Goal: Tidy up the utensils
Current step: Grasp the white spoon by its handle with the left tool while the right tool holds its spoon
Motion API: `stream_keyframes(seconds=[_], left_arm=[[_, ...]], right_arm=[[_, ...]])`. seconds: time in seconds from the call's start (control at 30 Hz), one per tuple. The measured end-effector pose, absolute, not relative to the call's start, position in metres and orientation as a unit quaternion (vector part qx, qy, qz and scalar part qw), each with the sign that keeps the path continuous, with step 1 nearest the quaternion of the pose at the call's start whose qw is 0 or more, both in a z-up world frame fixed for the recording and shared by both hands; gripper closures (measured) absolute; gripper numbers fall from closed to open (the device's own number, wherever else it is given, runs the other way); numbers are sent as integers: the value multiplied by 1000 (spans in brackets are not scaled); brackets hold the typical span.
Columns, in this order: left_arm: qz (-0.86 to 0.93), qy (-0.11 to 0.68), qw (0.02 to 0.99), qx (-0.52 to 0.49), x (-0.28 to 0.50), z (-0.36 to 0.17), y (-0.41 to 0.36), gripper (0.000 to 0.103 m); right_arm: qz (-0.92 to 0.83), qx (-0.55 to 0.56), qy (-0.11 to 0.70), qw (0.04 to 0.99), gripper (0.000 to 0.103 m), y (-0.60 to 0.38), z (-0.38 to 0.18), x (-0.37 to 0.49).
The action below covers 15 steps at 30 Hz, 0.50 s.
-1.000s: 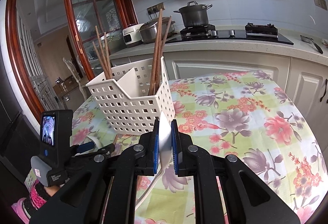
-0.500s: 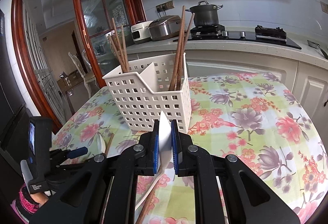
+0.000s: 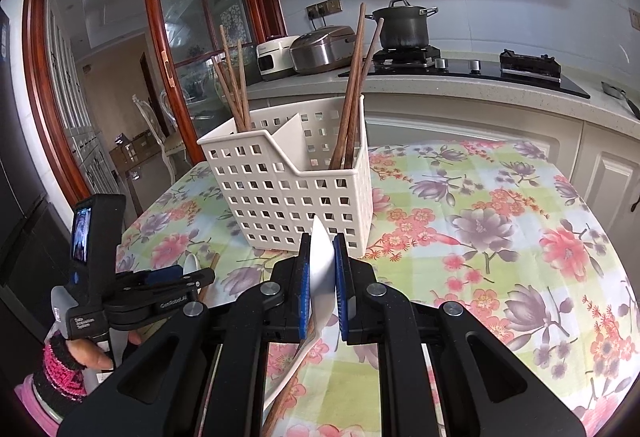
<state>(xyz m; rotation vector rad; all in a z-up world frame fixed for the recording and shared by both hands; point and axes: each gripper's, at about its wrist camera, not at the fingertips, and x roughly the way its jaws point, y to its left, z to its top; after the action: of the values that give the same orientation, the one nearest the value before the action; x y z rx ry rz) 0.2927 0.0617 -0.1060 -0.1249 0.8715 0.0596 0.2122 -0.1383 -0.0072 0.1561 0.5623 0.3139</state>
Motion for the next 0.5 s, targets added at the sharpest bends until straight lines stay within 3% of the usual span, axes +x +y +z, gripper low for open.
stream_keyframes(seconds=[0.17, 0.5], left_arm=[[22, 398, 915, -62, 283, -100, 58, 70], [0, 334, 941, -56, 252, -63, 45, 72]], right_arm=[[151, 80, 275, 946, 91, -141, -7, 212], [150, 74, 262, 951, 91, -141, 2, 207]])
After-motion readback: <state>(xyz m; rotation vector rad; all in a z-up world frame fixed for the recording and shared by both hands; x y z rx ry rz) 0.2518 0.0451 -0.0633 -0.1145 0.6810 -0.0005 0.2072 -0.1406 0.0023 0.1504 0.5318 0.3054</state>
